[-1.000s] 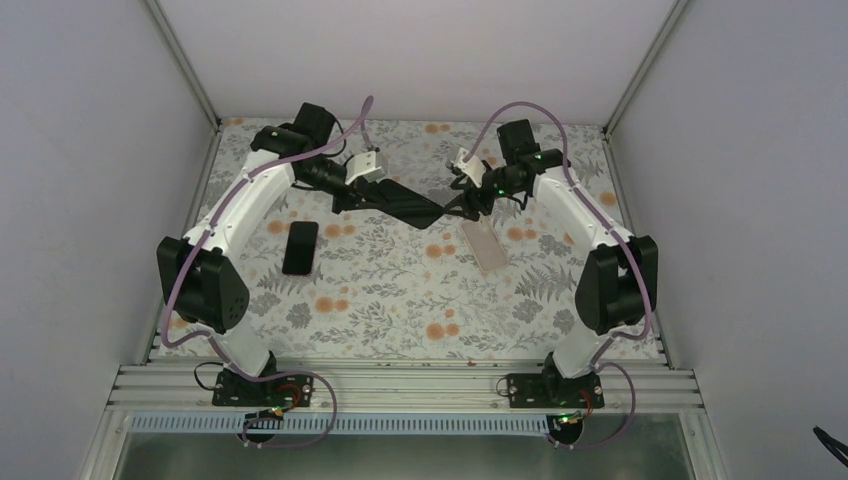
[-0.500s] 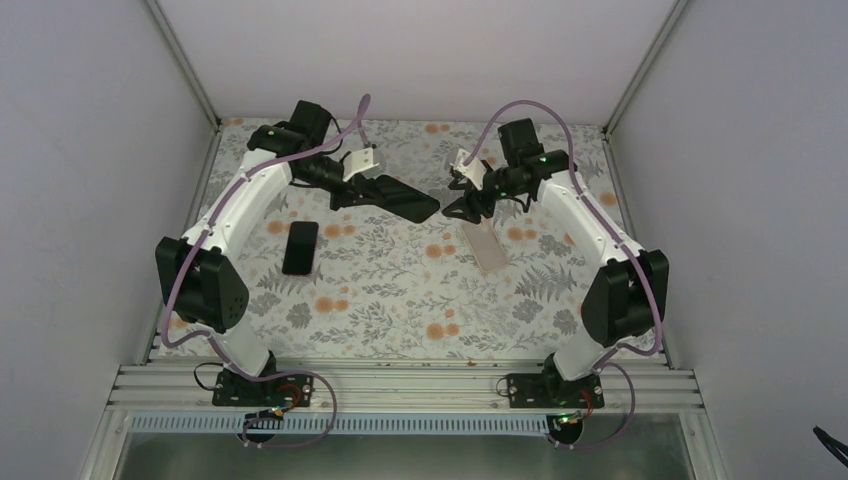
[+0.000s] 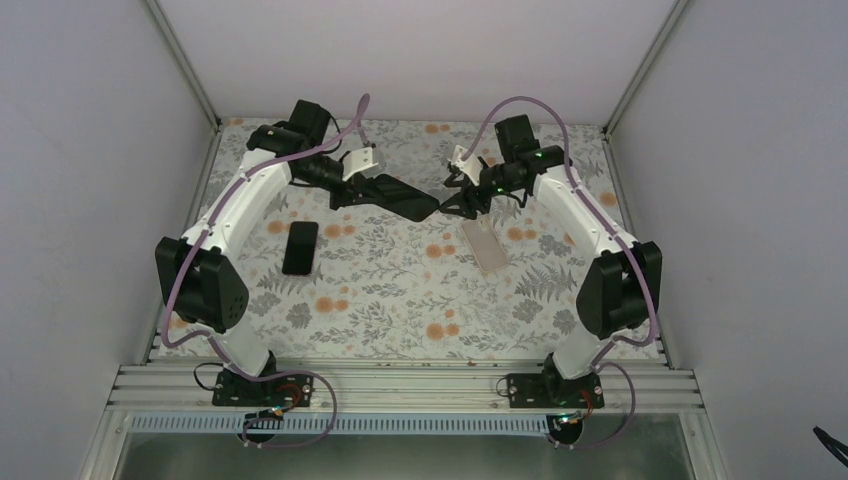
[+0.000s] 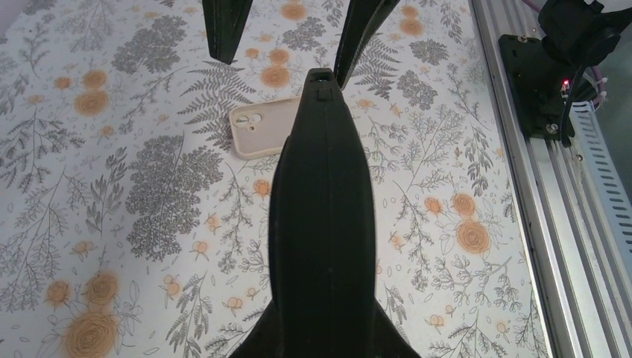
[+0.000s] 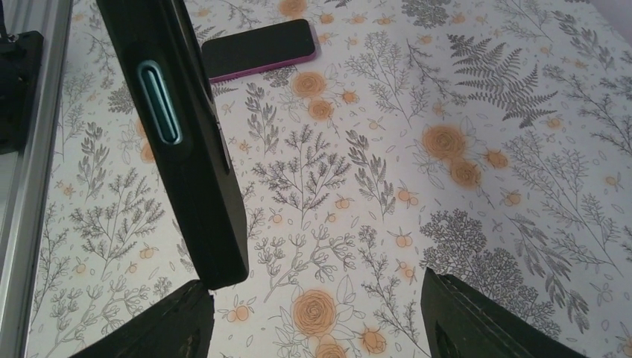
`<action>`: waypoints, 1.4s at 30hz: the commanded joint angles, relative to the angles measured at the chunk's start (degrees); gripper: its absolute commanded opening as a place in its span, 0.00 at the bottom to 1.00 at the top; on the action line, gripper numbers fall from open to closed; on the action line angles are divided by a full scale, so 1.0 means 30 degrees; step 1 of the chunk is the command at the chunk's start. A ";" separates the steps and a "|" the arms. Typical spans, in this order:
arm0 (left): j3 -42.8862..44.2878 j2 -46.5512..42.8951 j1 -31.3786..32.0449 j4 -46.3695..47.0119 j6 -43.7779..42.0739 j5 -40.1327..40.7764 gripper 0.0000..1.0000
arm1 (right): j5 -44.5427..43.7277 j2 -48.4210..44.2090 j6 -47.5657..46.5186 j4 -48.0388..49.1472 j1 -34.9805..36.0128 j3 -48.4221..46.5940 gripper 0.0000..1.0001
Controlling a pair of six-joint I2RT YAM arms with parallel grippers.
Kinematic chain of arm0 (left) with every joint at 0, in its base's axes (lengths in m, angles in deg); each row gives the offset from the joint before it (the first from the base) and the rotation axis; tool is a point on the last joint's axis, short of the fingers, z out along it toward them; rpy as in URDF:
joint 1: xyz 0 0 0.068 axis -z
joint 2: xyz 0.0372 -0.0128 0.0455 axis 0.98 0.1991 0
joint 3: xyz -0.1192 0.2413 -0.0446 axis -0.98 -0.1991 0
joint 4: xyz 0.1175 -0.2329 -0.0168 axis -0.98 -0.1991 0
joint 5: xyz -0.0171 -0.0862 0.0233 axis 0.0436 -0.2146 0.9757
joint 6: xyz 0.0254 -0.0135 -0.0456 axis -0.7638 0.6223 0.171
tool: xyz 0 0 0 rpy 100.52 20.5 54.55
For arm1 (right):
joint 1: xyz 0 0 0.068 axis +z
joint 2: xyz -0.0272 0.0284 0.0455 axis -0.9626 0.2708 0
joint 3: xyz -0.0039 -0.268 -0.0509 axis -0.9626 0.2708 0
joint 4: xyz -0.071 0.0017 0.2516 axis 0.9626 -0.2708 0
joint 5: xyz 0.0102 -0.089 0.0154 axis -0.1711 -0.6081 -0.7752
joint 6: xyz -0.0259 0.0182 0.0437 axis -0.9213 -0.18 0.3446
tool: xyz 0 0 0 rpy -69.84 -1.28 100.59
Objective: Take the phone out of the phone case
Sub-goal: Remove the phone case from the phone.
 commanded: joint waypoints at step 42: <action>0.1282 0.0994 0.0567 -0.2468 -0.2286 -0.3416 0.02 | -0.2129 0.3066 0.0201 0.1380 0.0188 -0.4232 0.66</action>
